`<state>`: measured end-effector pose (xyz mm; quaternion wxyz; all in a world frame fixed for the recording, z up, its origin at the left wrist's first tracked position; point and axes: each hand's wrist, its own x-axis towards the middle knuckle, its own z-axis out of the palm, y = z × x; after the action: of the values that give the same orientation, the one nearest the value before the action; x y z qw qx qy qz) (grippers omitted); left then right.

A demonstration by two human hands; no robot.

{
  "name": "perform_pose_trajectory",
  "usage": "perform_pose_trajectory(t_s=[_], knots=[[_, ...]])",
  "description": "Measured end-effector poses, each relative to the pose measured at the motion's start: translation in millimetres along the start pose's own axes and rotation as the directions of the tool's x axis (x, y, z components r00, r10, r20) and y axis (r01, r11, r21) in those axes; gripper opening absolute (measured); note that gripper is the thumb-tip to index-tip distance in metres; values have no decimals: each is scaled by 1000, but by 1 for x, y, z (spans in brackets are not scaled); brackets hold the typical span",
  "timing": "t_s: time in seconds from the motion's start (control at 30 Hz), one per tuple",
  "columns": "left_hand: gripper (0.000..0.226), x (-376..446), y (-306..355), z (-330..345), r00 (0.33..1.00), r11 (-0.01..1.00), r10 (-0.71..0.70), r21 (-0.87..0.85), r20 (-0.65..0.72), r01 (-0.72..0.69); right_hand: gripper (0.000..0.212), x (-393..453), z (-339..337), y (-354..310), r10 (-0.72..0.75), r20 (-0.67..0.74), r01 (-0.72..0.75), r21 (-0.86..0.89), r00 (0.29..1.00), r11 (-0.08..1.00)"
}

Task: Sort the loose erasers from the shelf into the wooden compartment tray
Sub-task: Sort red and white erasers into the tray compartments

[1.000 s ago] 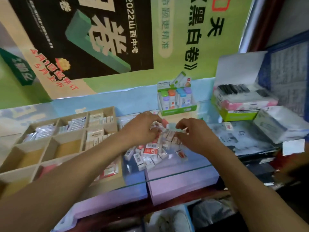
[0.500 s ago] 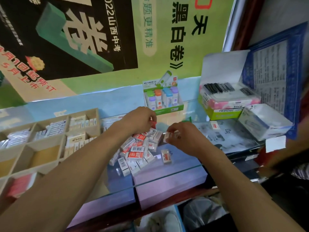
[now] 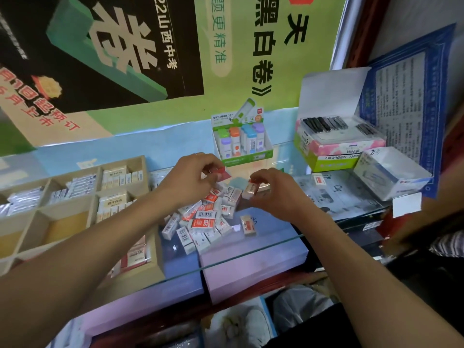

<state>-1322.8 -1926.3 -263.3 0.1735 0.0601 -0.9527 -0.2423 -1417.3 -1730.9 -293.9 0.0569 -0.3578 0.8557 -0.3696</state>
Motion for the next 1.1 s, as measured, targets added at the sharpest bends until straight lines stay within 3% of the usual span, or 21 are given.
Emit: perform_pose_trajectory(t_s=[0.1,0.2,0.33,0.47,0.53,0.67,0.93,1.1], knots=[[11,-8,13,-13,988,960,-153,-240,-32,141,56,-2,2,-9,36,-42,-27,202,998,979],[8,-18,26,-28,941,809,-328,-491,80,324,49,-6,6,-33,80,17,-78,502,997,861],[5,-38,27,-48,902,694,-393,-587,178,418,49,-9,18,-59,81,55,-98,531,995,842],[19,-66,19,-69,880,602,-419,-657,224,454,33,-14,30,-75,55,119,-116,603,991,789],[26,-85,17,-80,885,644,-418,-620,206,448,30,-16,36,-84,0,148,-88,590,989,803],[29,-125,3,-102,930,850,-368,-405,3,338,32,-20,52,-109,-101,172,-12,556,980,831],[29,-197,-27,-135,908,884,-383,-350,-168,308,31,-37,95,-173,-272,249,115,504,930,856],[29,-239,-55,-156,899,920,-368,-235,-239,314,31,-45,112,-193,-295,288,135,469,911,873]])
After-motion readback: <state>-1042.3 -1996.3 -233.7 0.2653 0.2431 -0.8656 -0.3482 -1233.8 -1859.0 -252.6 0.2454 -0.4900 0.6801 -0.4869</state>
